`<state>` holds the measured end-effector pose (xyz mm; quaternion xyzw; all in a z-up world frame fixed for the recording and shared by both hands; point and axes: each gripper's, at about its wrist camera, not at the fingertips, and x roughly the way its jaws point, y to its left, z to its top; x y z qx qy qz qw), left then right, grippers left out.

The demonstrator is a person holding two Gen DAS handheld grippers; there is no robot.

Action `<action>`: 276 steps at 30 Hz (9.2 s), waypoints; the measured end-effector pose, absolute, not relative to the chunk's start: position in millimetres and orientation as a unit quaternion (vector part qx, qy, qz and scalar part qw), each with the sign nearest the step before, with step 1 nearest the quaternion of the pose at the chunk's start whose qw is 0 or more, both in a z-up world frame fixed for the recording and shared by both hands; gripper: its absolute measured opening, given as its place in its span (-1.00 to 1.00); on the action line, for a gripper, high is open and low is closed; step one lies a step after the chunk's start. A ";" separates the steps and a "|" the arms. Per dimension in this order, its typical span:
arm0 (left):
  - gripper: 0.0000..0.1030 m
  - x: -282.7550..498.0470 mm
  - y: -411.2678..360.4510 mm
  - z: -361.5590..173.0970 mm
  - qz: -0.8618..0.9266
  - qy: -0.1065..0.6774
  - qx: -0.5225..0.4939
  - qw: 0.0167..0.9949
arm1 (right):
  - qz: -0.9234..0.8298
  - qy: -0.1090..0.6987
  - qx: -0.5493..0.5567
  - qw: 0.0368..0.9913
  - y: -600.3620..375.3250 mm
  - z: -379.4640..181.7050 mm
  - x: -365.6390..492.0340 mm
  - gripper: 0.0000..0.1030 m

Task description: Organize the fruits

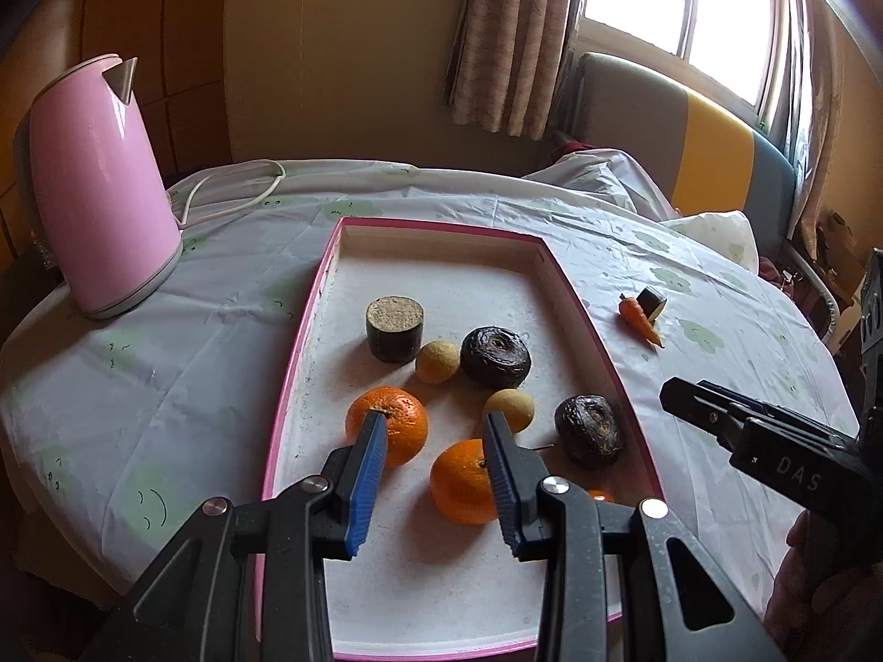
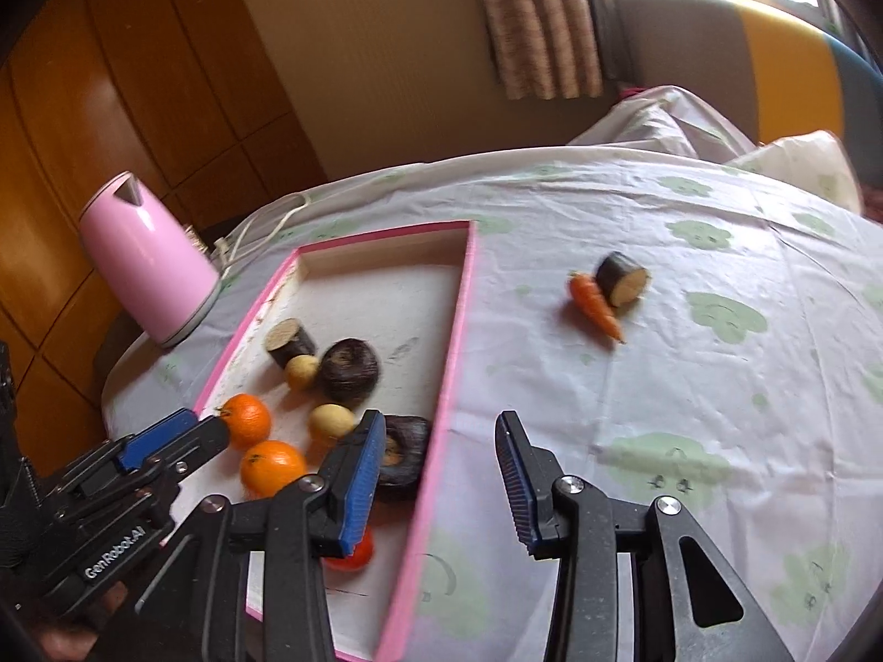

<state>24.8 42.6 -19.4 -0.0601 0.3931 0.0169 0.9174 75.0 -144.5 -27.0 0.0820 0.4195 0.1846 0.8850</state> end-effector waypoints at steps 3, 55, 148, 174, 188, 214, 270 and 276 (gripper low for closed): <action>-0.30 27.8 34.2 -18.6 0.007 0.394 -0.053 0.918 | 0.158 0.426 0.091 0.886 -163.8 -33.7 79.4 -0.18; -0.62 210.8 -102.3 -66.7 -0.129 0.507 -0.109 0.845 | 0.048 0.427 0.163 0.888 -283.2 -60.7 95.0 -0.08; -0.59 65.7 -62.4 3.3 -0.090 0.379 -0.063 0.919 | 0.082 0.458 0.088 0.881 -259.5 -63.9 91.1 -0.34; -0.40 61.3 40.6 -8.8 0.032 0.384 -0.092 0.918 | 0.065 0.456 0.058 0.886 -250.5 -65.8 89.3 -0.34; -0.38 32.5 48.4 1.9 0.045 0.376 -0.093 0.921 | 0.152 0.437 0.075 0.883 -196.7 -33.1 89.5 -0.35; -0.14 13.9 78.3 -0.1 0.098 0.377 -0.103 0.915 | 0.254 0.450 -0.038 0.855 -60.7 -40.1 101.0 -0.19; -0.05 -18.3 56.7 19.0 0.132 0.331 -0.068 0.932 | 0.168 0.380 -0.021 0.909 -100.6 -16.4 13.8 0.67; -0.10 -14.3 58.4 19.8 0.123 0.336 -0.072 0.931 | 0.162 0.382 -0.016 0.910 -108.4 -18.0 15.0 0.67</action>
